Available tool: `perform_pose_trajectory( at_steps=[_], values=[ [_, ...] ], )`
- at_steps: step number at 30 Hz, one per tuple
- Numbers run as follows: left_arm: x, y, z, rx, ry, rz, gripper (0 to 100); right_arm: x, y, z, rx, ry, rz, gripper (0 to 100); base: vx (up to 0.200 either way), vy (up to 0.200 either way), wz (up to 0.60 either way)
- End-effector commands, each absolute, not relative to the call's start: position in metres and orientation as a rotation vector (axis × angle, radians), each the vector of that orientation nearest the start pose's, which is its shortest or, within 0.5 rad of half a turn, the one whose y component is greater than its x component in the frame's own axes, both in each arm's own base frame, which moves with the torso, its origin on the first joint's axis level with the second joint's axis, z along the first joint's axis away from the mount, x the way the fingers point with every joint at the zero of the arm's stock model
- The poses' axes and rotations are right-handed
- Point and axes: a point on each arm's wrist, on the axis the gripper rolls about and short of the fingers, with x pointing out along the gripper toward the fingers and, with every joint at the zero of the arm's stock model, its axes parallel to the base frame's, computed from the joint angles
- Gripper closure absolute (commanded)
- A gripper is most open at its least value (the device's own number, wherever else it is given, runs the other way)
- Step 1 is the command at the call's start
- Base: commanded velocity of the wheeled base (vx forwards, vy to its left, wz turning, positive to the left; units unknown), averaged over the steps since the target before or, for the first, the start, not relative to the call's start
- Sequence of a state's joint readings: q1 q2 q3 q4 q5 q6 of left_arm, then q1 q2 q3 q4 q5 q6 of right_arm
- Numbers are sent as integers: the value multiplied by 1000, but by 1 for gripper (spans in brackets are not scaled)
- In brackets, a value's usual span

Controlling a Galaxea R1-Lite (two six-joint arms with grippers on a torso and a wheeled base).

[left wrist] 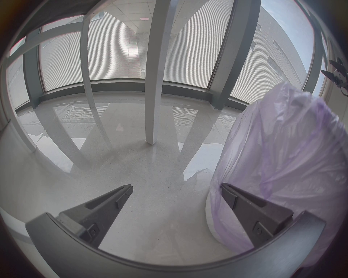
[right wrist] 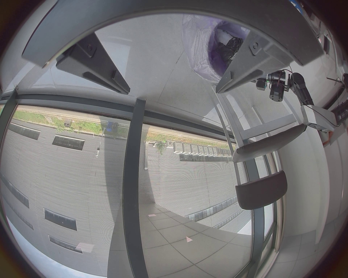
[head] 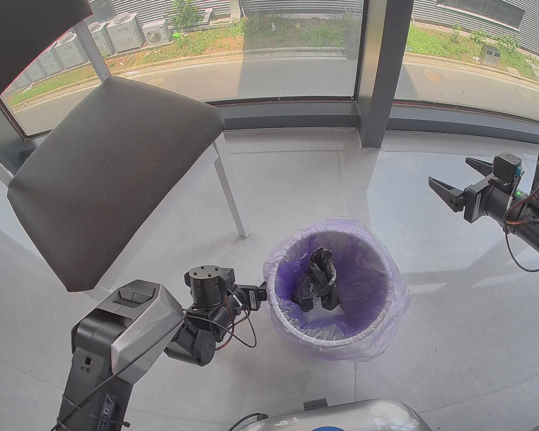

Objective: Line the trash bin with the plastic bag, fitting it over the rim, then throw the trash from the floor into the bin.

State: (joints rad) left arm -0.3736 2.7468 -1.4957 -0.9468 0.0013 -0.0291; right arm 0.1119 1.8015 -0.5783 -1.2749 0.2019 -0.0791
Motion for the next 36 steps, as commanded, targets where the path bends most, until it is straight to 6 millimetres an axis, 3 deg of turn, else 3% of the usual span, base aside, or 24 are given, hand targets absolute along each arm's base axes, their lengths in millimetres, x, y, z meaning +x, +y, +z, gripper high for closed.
perform_pose_trajectory(
  at_steps=[1, 6, 15, 19, 32, 36],
  values=[
    [470, -184, -70, 32, 314, -362, 0, 301, 38, 156, -81, -56, 313, 0, 0, 0, 0],
    [471, -182, -70, 30, 306, -353, 0, 300, 38, 156, -81, -56, 313, 0, 0, 0, 0],
    [463, -158, -23, 19, 265, -292, 0, 298, 38, 159, -82, -66, 314, 0, 0, 0, 0],
    [446, -151, -9, 24, 259, -288, 0, 298, 39, 159, -82, -66, 315, 0, 0, 0, 0],
    [413, -139, -42, 153, 325, -424, 0, 295, 39, 155, -81, -52, 330, 0, 0, 0, 0],
    [394, -112, -52, 287, 359, -657, 0, 294, 38, 154, -81, -49, 331, 0, 0, 0, 0]
  ],
)
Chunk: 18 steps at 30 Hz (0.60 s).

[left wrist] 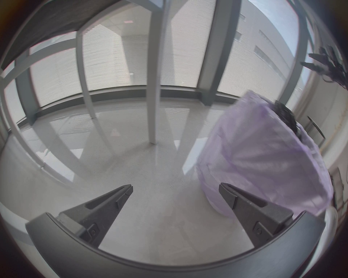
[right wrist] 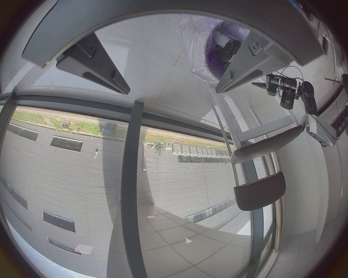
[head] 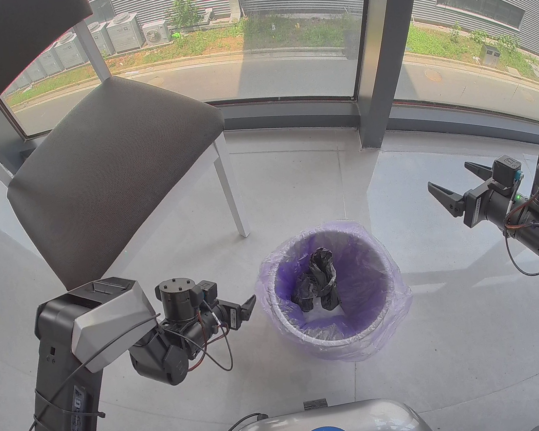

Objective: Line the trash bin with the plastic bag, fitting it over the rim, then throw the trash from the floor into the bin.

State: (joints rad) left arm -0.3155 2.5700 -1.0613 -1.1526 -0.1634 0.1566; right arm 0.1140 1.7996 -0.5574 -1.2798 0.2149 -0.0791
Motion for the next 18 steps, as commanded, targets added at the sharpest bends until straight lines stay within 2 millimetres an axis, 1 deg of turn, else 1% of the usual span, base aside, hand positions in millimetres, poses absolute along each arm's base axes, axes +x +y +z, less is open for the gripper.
perform_pose_trajectory(
  at_steps=[1, 3, 5, 7, 10, 11, 13, 18],
  values=[
    [393, -110, -53, 305, 355, -680, 0, 294, 38, 154, -81, -49, 331, 0, 0, 0, 0],
    [390, -107, -55, 366, 337, -752, 0, 294, 38, 154, -81, -49, 331, 0, 0, 0, 0],
    [390, -110, -58, 403, 342, -798, 0, 294, 38, 154, -82, -46, 331, 0, 0, 0, 0],
    [393, -116, -58, 418, 358, -827, 0, 294, 38, 153, -82, -43, 331, 0, 0, 0, 0],
    [397, -133, -57, 422, 350, -879, 0, 293, 38, 152, -82, -40, 335, 0, 0, 0, 0],
    [399, -134, -58, 422, 347, -884, 0, 293, 38, 152, -82, -40, 335, 0, 0, 0, 0],
    [403, -146, -59, 428, 338, -905, 0, 294, 39, 152, -82, -41, 336, 0, 0, 0, 0],
    [412, -166, -62, 440, 321, -941, 0, 295, 39, 150, -82, -35, 336, 0, 0, 0, 0]
  ],
)
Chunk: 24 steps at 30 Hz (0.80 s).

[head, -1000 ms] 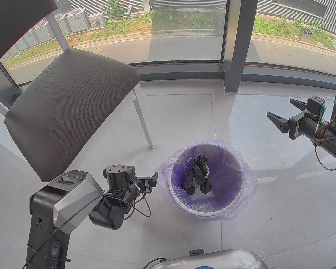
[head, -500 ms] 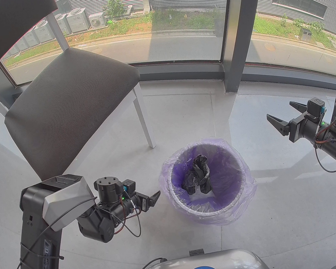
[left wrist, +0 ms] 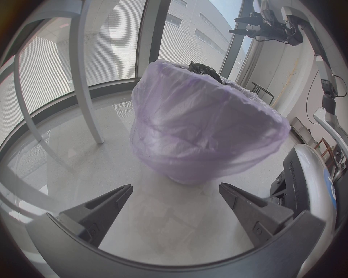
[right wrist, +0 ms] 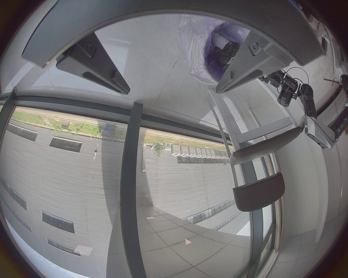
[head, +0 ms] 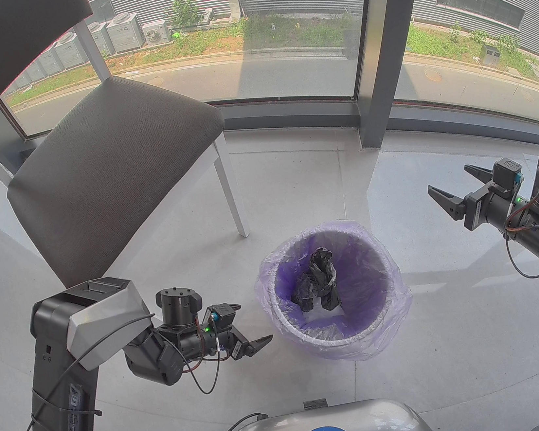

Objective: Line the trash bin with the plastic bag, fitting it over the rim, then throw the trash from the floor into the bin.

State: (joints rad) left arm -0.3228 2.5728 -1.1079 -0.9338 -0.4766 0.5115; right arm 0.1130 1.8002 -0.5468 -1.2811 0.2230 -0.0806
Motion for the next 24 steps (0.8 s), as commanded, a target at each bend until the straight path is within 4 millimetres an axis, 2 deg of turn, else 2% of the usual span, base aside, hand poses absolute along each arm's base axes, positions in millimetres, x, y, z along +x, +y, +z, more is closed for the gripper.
perform_pose_trajectory(
  at_steps=[1, 12, 13, 24],
  values=[
    [414, -168, -64, 446, 320, -944, 0, 295, 38, 150, -82, -35, 335, 0, 0, 0, 0],
    [426, -179, -64, 490, 324, -973, 0, 295, 35, 152, -82, -38, 326, 0, 0, 0, 0],
    [427, -179, -65, 490, 322, -971, 100, 295, 35, 152, -82, -38, 326, 0, 0, 0, 0],
    [443, -174, -63, 486, 310, -947, 100, 296, 35, 150, -82, -33, 324, 0, 0, 0, 0]
  ],
)
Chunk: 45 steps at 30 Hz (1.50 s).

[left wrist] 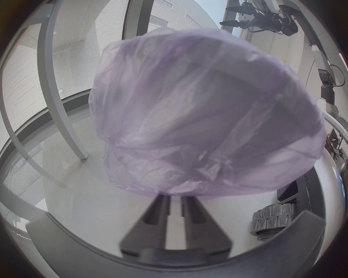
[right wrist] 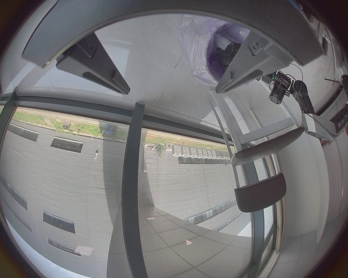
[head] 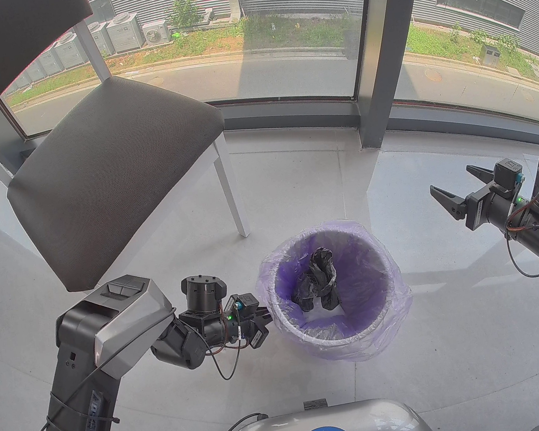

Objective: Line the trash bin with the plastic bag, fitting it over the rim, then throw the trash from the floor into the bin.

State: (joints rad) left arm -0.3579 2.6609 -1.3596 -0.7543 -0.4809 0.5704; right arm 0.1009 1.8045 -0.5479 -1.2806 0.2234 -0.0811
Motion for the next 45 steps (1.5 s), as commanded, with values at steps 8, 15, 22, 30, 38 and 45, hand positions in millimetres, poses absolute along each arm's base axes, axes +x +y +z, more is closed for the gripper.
perform_pose_trajectory(
  at_steps=[8, 15, 22, 30, 38, 45],
  values=[
    [440, -162, -56, 482, 320, -932, 100, 295, 35, 150, -82, -33, 326, 0, 0, 0, 0],
    [428, -144, -40, 562, 343, -958, 0, 296, 35, 149, -81, -27, 326, 0, 0, 0, 0],
    [425, -163, -24, 672, 348, -1046, 0, 295, 36, 148, -84, -25, 328, 0, 0, 0, 0],
    [436, -176, -24, 692, 339, -1068, 0, 295, 35, 149, -85, -29, 326, 0, 0, 0, 0],
    [442, -191, -27, 699, 333, -1094, 0, 295, 32, 150, -84, -33, 340, 0, 0, 0, 0],
    [450, -202, -33, 702, 328, -1109, 0, 296, 31, 150, -84, -32, 337, 0, 0, 0, 0]
  ],
)
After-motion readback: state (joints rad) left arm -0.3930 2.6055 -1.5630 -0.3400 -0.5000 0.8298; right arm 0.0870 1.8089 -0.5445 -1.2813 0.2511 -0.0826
